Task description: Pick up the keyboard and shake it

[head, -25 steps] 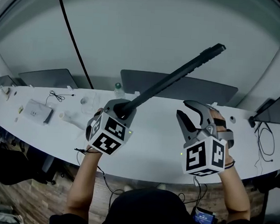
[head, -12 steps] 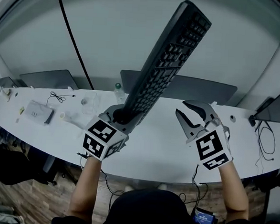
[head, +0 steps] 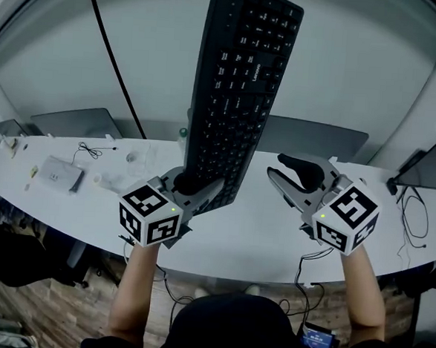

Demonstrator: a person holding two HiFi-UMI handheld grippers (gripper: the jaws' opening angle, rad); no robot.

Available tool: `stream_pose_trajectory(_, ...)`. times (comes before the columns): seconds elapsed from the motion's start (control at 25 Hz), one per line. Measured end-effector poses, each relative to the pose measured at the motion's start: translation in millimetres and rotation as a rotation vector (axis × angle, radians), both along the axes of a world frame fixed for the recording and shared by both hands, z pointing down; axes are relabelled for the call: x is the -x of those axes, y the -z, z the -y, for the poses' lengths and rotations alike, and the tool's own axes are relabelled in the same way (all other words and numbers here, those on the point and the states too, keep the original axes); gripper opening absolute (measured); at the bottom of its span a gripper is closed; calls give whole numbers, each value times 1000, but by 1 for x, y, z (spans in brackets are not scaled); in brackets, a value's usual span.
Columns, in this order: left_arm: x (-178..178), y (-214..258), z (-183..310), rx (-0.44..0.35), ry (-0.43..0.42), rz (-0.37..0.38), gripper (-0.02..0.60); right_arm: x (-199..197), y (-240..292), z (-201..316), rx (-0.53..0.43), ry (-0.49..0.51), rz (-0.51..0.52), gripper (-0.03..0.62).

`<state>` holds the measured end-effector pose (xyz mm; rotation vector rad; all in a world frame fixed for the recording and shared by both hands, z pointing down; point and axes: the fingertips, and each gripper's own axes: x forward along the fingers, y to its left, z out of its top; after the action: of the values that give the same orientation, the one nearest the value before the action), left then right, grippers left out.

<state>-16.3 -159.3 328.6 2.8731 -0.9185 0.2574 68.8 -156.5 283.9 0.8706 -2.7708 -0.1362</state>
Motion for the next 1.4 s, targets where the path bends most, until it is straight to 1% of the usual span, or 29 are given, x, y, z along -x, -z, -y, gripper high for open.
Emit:
stream_pose_trajectory(0.12, -6, 2, -9, -1, -30, -20, 83, -4, 1, -6, 40, 36, 69, 114)
stream_pose_trajectory(0.4, -15, 3, -12, 12, -132, -87, 83, 3, 14, 1, 149, 150, 276, 156)
stream_pose_trajectory(0.48, -18, 5, -15, 17, -174, -105, 83, 6, 18, 2, 165, 179, 314, 171)
stream_pose_trajectory(0.64, -23, 12, -23, 33, -235, -144, 83, 10, 22, 6, 173, 204, 327, 181)
stream_pose_trajectory(0.72, -24, 14, -26, 40, -263, -154, 83, 14, 24, 5, 183, 235, 341, 184)
stream_pose_trajectory(0.88, -23, 13, -29, 62, -316, -157, 84, 28, 32, 2, 207, 316, 390, 186)
stream_pose_trajectory(1.0, -19, 9, -26, 84, -358, -156, 84, 45, 33, 7, 221, 364, 403, 186)
stream_pose_trajectory(1.2, -9, 11, -30, 107, -410, -147, 84, 73, 42, 6, 260, 419, 421, 186)
stream_pose_trajectory(1.4, -7, 13, -33, 118, -451, -160, 84, 87, 45, 5, 290, 464, 436, 186)
